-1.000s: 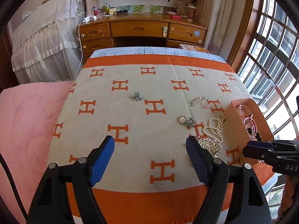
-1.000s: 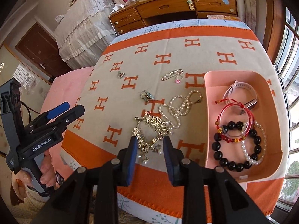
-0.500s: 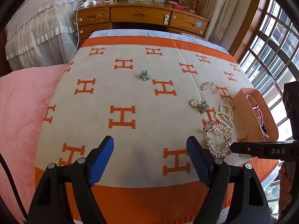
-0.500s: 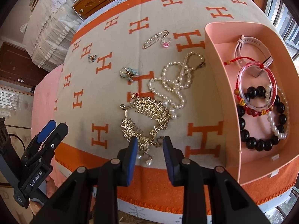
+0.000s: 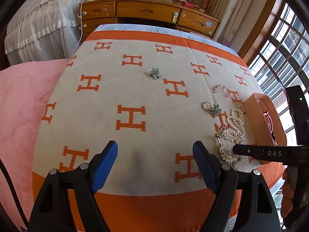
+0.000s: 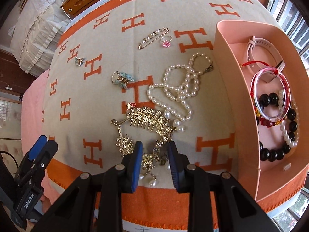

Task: Organize jewelry
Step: 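Reach the right tool to the gold hair comb and grasp it, then grasp the small flower ring with the left tool while the right tool carries the comb toward the box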

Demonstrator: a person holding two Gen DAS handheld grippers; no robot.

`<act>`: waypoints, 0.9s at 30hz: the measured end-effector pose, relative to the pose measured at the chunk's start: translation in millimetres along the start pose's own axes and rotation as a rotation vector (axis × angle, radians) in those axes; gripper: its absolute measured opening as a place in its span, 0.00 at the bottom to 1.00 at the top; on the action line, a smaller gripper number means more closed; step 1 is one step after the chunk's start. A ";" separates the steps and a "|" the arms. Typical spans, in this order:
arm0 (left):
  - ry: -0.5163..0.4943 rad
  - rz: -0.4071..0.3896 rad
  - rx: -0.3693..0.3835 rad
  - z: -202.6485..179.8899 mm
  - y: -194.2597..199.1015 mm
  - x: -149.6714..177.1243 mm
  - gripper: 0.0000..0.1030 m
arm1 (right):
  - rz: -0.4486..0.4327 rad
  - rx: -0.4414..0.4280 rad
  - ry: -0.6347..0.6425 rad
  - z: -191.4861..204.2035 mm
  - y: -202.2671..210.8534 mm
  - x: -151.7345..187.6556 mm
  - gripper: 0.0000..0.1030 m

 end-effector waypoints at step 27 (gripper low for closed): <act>-0.268 0.053 0.093 -98.8 -12.5 -63.7 0.75 | -0.326 -0.079 0.166 -43.4 102.8 13.1 0.08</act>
Point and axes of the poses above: each gripper's, at about its wrist camera, not at the fingertips, and y roughly against the way its jaws point, z to its left, x to its underside, the point moved 2 cm from there along -y, roughly the way its jaws point, and after that the axes turned 1 degree about -y, right-handed, at the moved point
